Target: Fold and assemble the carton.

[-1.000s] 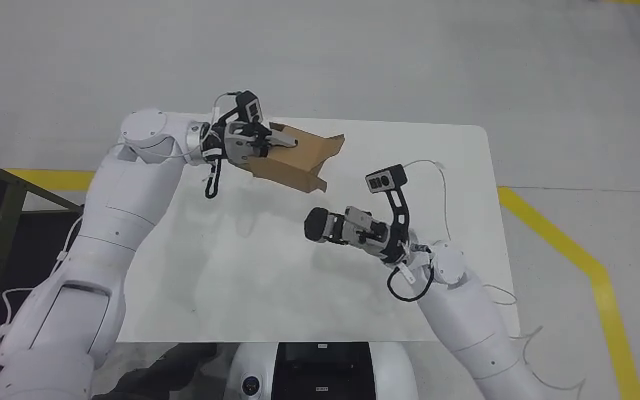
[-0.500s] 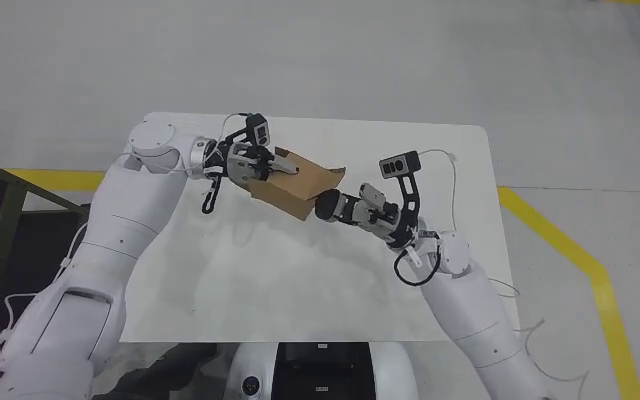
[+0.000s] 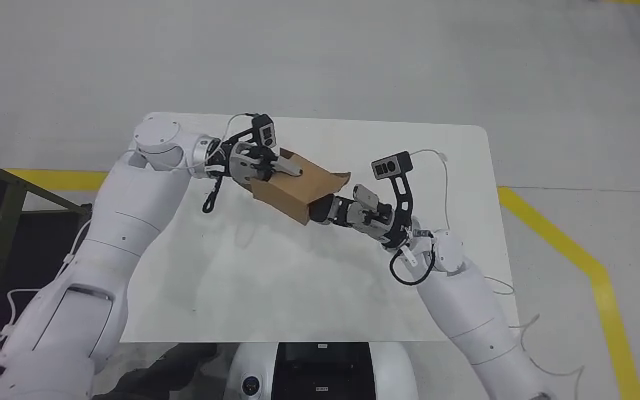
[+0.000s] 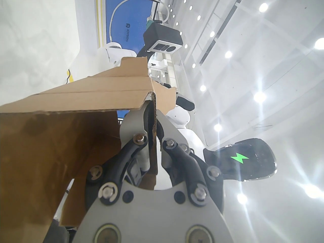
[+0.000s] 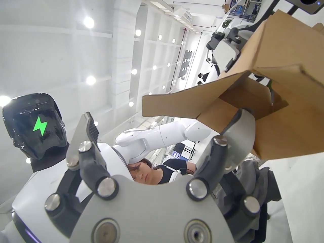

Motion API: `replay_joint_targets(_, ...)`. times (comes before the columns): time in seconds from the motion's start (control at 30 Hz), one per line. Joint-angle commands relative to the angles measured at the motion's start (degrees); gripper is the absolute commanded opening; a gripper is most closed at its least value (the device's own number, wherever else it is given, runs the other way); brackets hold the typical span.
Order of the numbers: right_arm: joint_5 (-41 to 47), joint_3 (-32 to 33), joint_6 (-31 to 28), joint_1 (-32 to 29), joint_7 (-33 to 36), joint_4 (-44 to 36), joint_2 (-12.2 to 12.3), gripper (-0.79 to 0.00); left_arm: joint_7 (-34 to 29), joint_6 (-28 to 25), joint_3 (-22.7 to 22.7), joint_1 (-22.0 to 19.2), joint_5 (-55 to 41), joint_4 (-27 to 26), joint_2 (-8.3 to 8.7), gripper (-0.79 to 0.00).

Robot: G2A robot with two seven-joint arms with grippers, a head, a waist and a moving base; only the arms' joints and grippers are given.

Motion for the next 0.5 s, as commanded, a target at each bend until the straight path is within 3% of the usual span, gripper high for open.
replay_joint_targets(0.0, 0.11, 0.07, -0.20, -0.05, 0.14, 0.01, 0.00, 0.000, 0.00, -0.31, 0.10, -0.17, 0.08, 0.22, -0.01, -0.785)
replay_joint_targets(0.47, 1.50, 8.47, -3.16, -2.05, -2.85, 0.24, 1.23, 0.000, 0.00, -0.49, -0.57, 0.22, -0.30, 0.57, 0.60, -0.785)
